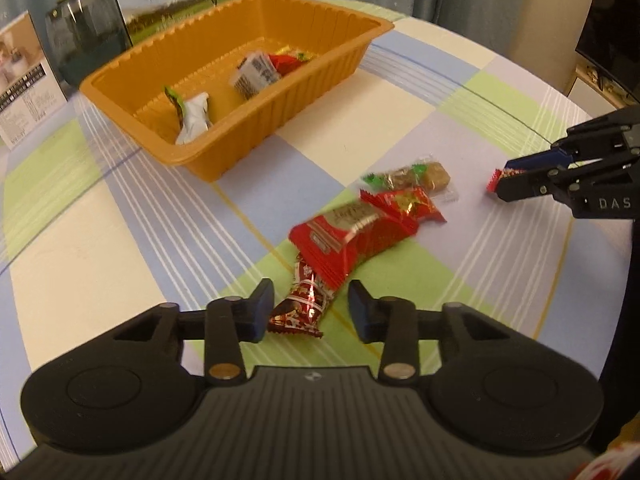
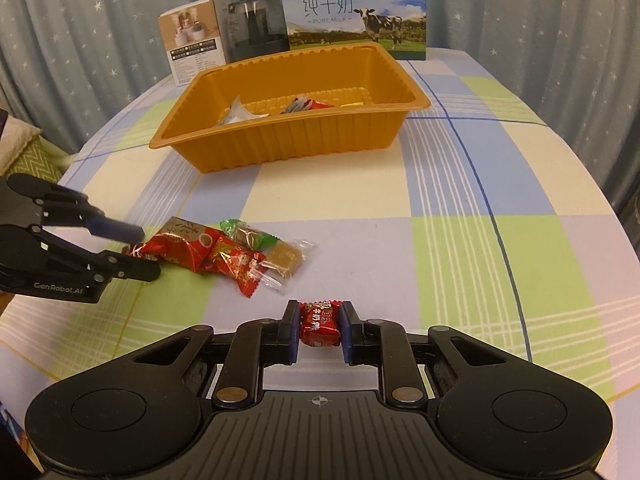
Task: Organize snacks
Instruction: 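Grasp a small red candy with the right tool while the left tool grasps another red candy, then carry both red candies over the orange tray and open both tools to drop them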
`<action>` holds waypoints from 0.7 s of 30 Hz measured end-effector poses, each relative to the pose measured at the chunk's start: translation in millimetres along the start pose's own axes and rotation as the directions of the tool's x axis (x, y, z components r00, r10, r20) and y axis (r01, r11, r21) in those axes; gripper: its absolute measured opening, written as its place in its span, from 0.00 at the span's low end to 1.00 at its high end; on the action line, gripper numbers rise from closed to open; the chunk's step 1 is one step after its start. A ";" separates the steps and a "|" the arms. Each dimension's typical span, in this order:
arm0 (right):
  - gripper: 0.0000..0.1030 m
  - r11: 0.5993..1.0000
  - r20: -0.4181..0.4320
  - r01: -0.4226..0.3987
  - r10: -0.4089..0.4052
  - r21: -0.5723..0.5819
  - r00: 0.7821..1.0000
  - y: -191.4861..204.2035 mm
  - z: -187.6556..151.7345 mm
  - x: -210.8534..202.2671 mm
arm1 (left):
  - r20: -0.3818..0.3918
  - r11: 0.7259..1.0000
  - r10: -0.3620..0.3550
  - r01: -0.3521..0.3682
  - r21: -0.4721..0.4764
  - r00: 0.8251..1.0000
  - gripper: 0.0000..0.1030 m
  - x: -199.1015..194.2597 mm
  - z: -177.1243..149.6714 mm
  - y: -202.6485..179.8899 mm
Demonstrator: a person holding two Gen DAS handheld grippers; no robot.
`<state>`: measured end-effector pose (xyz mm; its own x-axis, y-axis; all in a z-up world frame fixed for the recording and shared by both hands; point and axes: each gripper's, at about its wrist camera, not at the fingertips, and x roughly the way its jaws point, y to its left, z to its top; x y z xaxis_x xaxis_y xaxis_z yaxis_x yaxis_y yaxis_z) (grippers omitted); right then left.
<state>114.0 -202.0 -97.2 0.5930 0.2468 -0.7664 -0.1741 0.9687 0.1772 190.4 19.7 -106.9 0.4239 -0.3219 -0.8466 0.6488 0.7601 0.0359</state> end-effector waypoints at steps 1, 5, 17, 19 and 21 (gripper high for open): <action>0.20 1.000 0.001 -0.001 0.001 0.001 1.000 0.5 0.0 -0.5 | -0.003 1.000 -0.002 0.002 -0.004 1.000 0.29 -1.3 -0.6 -1.0; 0.20 1.000 0.004 -0.004 0.004 0.022 1.000 0.5 0.2 -1.9 | -0.005 0.998 0.006 -0.007 -0.064 1.000 0.20 -6.5 -7.4 -4.4; 0.20 0.999 0.030 -0.014 0.012 0.051 0.999 5.8 -0.8 -21.7 | 0.013 0.941 0.079 -0.070 -0.331 0.997 0.19 -37.7 -29.1 -16.7; 0.20 0.999 0.041 -0.016 0.014 0.050 0.999 8.1 0.4 -27.5 | 0.025 0.931 0.097 -0.081 -0.357 0.995 0.19 -46.3 -29.5 -20.0; 0.20 0.998 0.053 -0.019 0.016 0.052 0.998 10.3 3.2 -33.3 | 0.043 0.923 0.107 -0.084 -0.375 0.993 0.19 -55.5 -28.4 -24.1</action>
<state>95.0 -200.2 -67.8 0.6311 0.2632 -0.7296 -0.1440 0.9641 0.2232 133.3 35.3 -75.9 0.5180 -0.2624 -0.8141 0.3264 0.9404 -0.0955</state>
